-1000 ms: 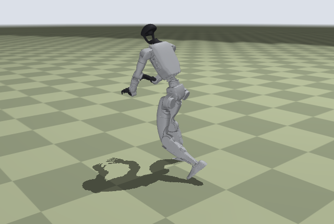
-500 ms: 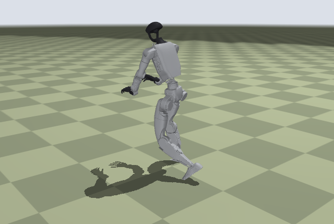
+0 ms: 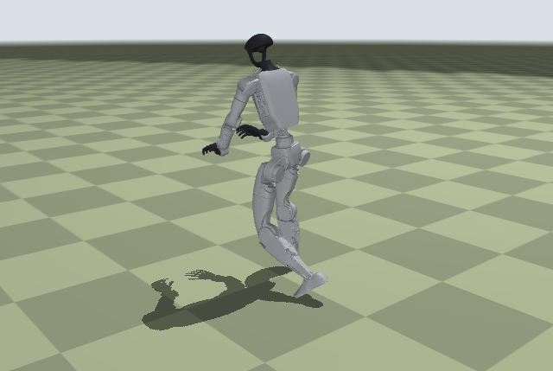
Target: Sport exercise
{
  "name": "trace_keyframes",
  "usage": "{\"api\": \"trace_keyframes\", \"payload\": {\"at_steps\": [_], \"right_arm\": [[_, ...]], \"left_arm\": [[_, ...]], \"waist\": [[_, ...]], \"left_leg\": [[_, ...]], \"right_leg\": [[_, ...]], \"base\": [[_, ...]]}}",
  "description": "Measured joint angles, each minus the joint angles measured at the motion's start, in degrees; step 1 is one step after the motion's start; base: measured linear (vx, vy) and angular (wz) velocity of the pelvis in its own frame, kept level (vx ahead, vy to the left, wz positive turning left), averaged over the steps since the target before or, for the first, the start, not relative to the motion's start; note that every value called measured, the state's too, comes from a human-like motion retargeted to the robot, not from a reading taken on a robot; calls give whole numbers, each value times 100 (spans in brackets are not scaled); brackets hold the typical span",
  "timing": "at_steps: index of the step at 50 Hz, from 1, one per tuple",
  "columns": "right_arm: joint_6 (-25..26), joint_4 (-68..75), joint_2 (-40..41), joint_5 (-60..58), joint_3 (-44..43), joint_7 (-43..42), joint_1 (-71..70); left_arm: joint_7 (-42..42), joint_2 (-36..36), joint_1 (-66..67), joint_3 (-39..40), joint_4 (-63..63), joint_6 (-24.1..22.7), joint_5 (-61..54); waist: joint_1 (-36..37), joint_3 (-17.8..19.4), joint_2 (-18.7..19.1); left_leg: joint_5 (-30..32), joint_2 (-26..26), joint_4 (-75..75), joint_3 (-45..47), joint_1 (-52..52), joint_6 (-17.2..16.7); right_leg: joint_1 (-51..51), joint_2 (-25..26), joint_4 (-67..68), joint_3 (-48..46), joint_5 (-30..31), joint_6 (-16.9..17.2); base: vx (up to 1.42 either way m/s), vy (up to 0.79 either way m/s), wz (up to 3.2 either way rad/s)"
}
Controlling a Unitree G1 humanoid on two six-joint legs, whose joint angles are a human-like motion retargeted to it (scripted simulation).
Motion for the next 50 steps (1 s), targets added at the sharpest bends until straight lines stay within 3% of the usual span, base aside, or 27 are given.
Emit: {"api": "trace_keyframes", "payload": {"at_steps": [15,32,37,40,42,45,47,50], "right_arm": [[-31,-866,-547,206,-95,424,596],[-81,-2185,-1346,520,-1206,843,1512],[-78,-2256,-1424,630,-1426,1116,1507],[-91,-2232,-1405,623,-1421,1202,1557],[-83,-2199,-1441,727,-1472,1369,1410],[-84,-2134,-1429,719,-1404,1431,1368],[-79,-1993,-1423,785,-1389,1518,1036],[-40,-1864,-1403,774,-1266,1535,879]], "left_arm": [[-277,3,330,224,-262,39,-293],[-844,-204,1914,751,-952,24,-296],[-1008,-195,1994,884,-868,84,-237],[-1032,-245,2087,939,-785,132,-237],[-1108,-245,1948,988,-704,159,-281],[-1104,-243,1967,1015,-590,210,-338],[-1138,-162,1645,1040,-518,219,-458],[-1087,-169,1472,995,-531,223,-551]], "waist": [[-22,197,138],[-129,282,74],[-189,317,-75],[-151,405,-38],[-199,424,-246],[-155,526,-254],[-203,586,-497],[-141,686,-538]], "left_leg": [[-623,105,352,6,-593,271],[-855,-390,-175,398,-1116,640],[-832,-689,-649,602,-905,792],[-947,-593,-481,682,-883,810],[-797,-945,-995,791,-625,897],[-871,-896,-781,866,-591,895],[-704,-1269,-1279,937,-344,965],[-797,-1246,-991,1008,-347,952]], "right_leg": [[-410,169,282,11,98,93],[-876,-214,390,144,181,448],[-826,-496,338,200,144,562],[-956,-408,712,164,50,569],[-836,-729,588,208,-5,636],[-963,-697,1032,147,-151,633],[-896,-1047,1020,147,-304,672],[-1027,-1082,1483,38,-568,591]], "base": [[-3,1,-12],[-3,4,-10],[-2,6,-6],[-5,2,-18],[2,3,4],[-4,0,-17],[3,0,2],[-2,-5,-33]]}}
